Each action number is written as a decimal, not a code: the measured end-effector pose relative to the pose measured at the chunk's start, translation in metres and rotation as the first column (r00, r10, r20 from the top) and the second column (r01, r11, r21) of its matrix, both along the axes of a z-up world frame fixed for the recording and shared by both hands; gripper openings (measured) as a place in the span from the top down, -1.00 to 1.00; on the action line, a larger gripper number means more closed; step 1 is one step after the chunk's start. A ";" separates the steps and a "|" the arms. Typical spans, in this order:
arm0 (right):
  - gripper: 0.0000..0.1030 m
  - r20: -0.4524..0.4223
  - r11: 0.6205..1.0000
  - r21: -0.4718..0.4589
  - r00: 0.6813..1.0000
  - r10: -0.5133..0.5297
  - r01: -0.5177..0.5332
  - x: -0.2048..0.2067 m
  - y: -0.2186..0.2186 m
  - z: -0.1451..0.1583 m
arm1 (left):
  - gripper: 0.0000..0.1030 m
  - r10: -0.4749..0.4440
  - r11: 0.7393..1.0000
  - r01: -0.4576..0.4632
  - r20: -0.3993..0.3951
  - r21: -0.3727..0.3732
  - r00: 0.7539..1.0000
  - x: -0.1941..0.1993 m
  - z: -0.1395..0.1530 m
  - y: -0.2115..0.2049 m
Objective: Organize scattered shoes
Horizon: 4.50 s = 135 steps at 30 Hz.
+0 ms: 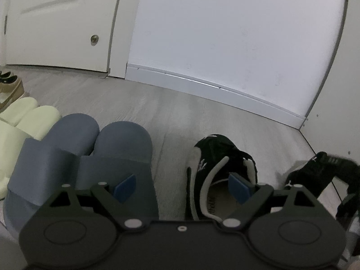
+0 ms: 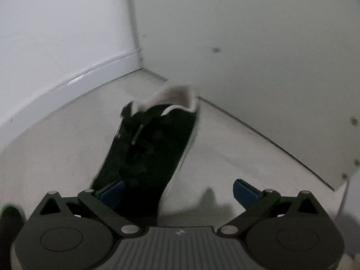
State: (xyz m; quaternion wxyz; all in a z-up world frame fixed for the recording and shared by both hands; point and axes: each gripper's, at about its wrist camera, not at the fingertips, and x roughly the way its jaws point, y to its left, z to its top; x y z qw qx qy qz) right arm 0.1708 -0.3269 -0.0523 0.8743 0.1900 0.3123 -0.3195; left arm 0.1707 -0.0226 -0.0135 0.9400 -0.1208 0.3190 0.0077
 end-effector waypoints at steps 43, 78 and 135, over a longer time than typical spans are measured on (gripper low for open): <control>-0.73 -0.066 0.466 0.016 0.464 0.883 -0.885 -0.013 0.130 -0.021 | -0.75 0.171 0.981 -0.161 0.086 -0.107 0.982 -0.071 0.038 0.064; 0.60 -0.115 0.413 -0.344 0.475 0.873 -0.843 -0.019 0.258 -0.002 | -0.75 0.299 0.913 -0.255 0.096 -0.317 0.950 -0.057 0.004 0.097; 0.00 0.090 0.847 0.074 0.849 0.520 -0.527 -0.019 0.048 0.017 | -0.75 0.196 0.969 -0.179 0.088 -0.168 0.977 -0.046 0.003 0.070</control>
